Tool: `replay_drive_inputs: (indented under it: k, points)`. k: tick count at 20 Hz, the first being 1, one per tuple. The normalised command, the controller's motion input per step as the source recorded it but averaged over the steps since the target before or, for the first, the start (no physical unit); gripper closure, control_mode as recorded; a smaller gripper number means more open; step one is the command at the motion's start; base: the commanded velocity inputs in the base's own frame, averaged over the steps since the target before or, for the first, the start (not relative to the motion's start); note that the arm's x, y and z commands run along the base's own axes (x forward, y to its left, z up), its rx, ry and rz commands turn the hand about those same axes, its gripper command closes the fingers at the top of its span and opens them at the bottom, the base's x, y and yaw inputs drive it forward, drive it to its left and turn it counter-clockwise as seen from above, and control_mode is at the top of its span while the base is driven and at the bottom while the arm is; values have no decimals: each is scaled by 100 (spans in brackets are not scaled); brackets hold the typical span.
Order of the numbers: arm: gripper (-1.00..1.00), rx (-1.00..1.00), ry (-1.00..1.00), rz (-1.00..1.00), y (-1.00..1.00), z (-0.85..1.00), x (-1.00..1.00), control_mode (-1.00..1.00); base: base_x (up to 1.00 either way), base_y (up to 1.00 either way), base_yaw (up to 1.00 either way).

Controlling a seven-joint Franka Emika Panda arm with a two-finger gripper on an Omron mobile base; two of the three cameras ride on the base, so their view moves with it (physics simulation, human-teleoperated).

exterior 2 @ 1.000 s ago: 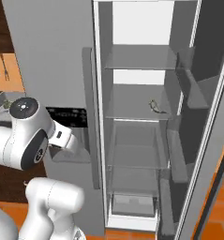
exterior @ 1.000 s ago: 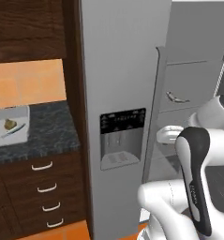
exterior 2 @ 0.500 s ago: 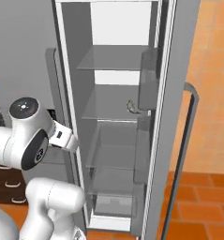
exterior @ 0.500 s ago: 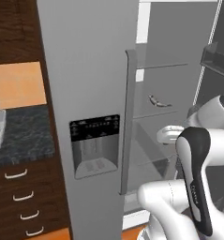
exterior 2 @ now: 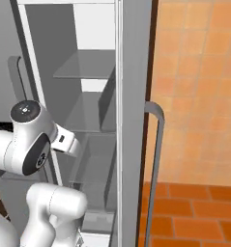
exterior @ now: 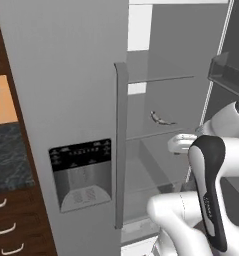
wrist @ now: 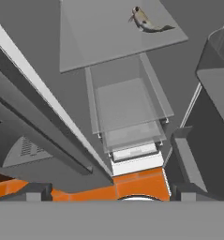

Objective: Place one onion and one fish in each tupperware on the nearby counter, to pack two identical lunches.

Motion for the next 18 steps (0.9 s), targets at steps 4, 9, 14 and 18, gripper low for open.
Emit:
replay_drive_inputs:
  k: [4,9,14,18]
  points:
    - [-100,0,0,0,0,0,0,100,64,-8,-1]
    - [-100,0,0,0,0,0,0,100,51,-33,0]
    - [-100,0,0,0,0,0,0,100,34,-43,0]
    - [-100,0,0,0,0,0,0,100,17,-50,-1]
